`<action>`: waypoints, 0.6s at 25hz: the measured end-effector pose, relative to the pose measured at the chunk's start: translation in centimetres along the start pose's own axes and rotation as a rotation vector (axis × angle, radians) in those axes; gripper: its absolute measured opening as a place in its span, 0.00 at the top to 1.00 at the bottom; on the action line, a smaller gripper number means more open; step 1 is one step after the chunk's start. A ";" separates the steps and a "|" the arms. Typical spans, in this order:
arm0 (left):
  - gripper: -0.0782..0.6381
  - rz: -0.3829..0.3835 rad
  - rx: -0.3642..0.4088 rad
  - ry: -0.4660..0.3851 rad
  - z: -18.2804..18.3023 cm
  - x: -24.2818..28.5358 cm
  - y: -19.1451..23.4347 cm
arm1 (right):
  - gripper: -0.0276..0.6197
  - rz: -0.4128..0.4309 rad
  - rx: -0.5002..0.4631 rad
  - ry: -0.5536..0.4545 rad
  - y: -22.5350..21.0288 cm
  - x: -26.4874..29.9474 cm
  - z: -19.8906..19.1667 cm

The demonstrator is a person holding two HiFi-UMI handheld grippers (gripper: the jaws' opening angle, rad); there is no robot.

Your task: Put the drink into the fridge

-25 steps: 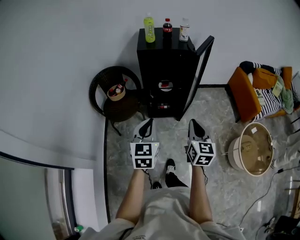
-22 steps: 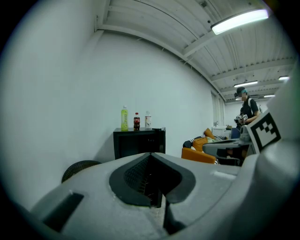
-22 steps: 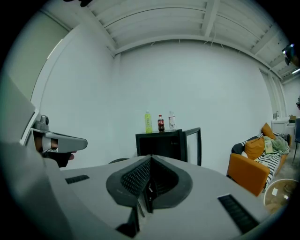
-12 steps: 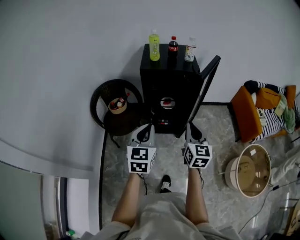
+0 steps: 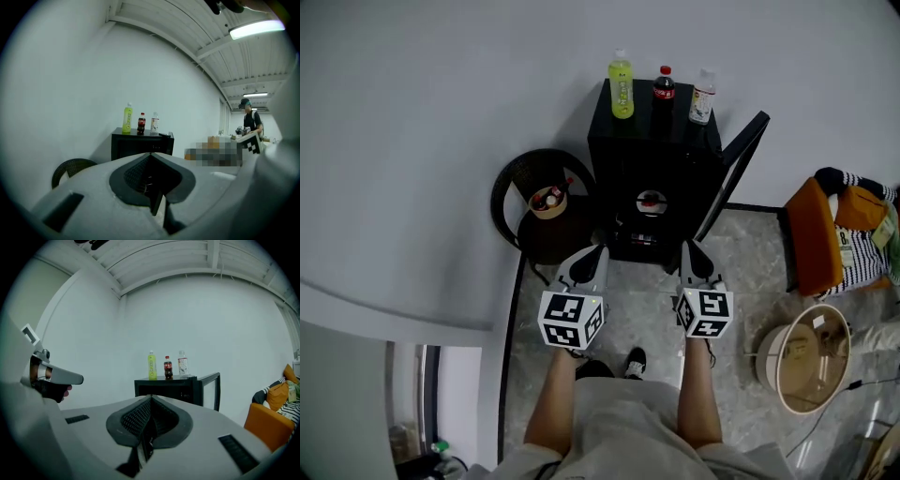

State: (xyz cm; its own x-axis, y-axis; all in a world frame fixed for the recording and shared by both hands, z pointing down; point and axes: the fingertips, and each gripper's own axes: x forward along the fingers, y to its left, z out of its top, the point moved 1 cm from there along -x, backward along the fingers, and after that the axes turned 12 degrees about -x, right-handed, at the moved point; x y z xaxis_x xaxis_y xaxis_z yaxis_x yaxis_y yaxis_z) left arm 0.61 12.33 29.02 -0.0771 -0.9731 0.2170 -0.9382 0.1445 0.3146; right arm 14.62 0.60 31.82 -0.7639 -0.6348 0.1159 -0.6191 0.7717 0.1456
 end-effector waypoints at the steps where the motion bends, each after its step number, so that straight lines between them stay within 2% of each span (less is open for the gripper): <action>1: 0.88 0.013 0.007 -0.002 -0.1 0.2 0.3 | 0.95 0.004 0.003 -0.007 -0.2 0.3 -0.1; 5: 0.88 0.048 -0.013 0.001 -0.3 0.7 1.6 | 0.95 0.031 -0.007 -0.001 -0.1 1.5 -0.4; 8: 0.88 0.053 -0.001 -0.001 0.0 1.6 2.3 | 0.95 0.027 -0.007 -0.002 -0.2 2.6 -0.1; 15: 0.88 0.006 0.008 0.020 0.7 6.0 5.2 | 0.95 -0.030 -0.022 0.043 -0.7 5.8 -1.2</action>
State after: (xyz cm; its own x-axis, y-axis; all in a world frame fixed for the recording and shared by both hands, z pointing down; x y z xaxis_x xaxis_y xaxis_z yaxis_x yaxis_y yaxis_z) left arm -4.99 7.12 31.31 -0.0756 -0.9685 0.2373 -0.9404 0.1484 0.3059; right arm 10.82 -3.63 33.59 -0.7362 -0.6591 0.1536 -0.6371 0.7516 0.1711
